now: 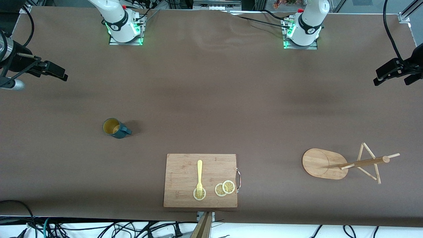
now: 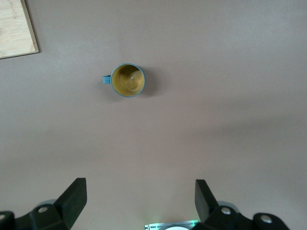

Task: Pass cup and hang on rack

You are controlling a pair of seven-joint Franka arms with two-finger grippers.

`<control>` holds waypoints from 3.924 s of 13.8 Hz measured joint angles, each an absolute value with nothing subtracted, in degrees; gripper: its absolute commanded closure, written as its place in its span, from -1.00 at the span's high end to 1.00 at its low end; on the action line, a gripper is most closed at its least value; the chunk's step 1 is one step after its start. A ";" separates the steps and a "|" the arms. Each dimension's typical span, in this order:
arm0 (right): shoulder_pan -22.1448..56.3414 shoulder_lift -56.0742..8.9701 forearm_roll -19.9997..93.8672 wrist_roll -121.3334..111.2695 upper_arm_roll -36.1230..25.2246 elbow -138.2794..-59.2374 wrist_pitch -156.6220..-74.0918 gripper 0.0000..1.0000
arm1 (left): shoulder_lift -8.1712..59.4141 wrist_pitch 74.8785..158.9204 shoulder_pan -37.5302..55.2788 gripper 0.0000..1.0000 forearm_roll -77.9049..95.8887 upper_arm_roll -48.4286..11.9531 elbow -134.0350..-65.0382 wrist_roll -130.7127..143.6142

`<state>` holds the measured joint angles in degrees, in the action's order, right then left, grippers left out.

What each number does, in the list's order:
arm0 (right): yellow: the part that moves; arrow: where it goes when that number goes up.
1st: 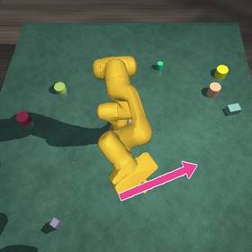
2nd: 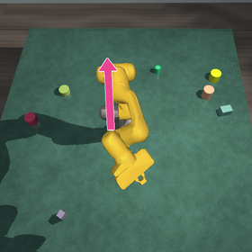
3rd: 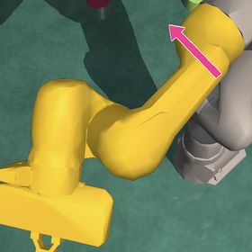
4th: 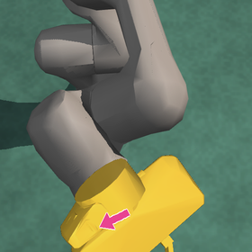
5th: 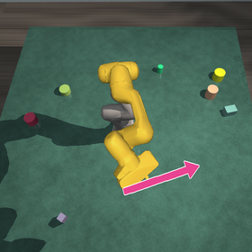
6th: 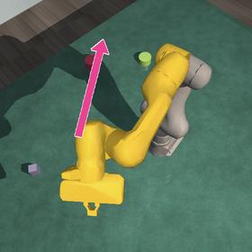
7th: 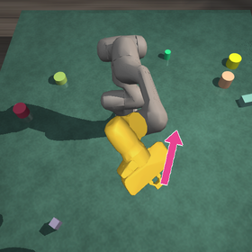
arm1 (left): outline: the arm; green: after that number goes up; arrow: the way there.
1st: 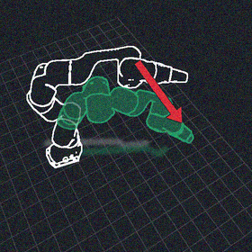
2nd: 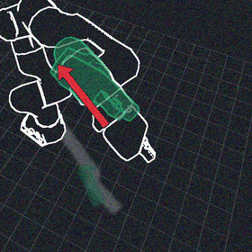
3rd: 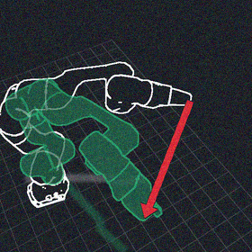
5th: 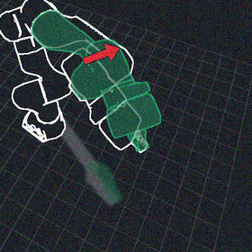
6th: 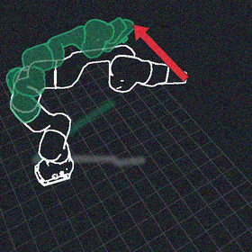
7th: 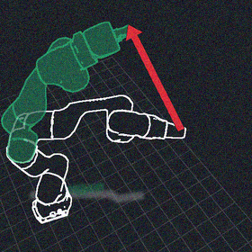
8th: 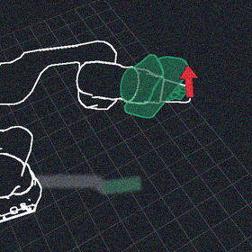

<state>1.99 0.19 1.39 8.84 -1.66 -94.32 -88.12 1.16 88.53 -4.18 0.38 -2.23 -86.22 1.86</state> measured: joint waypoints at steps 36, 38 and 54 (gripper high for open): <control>3.81 -18.12 1.37 8.84 -1.42 -118.83 -138.73 0.22 | 2.74 88.60 -4.09 1.00 0.38 -2.39 -83.76 1.86; 3.81 -19.79 1.37 8.81 -1.42 -120.43 -143.02 -0.43 | 2.75 88.60 -4.09 1.00 0.38 -2.40 -83.75 1.86; 9.89 -21.25 1.40 8.32 0.12 -102.25 -123.81 -1.00 | 2.75 88.60 -4.07 1.00 0.38 -2.41 -83.75 1.86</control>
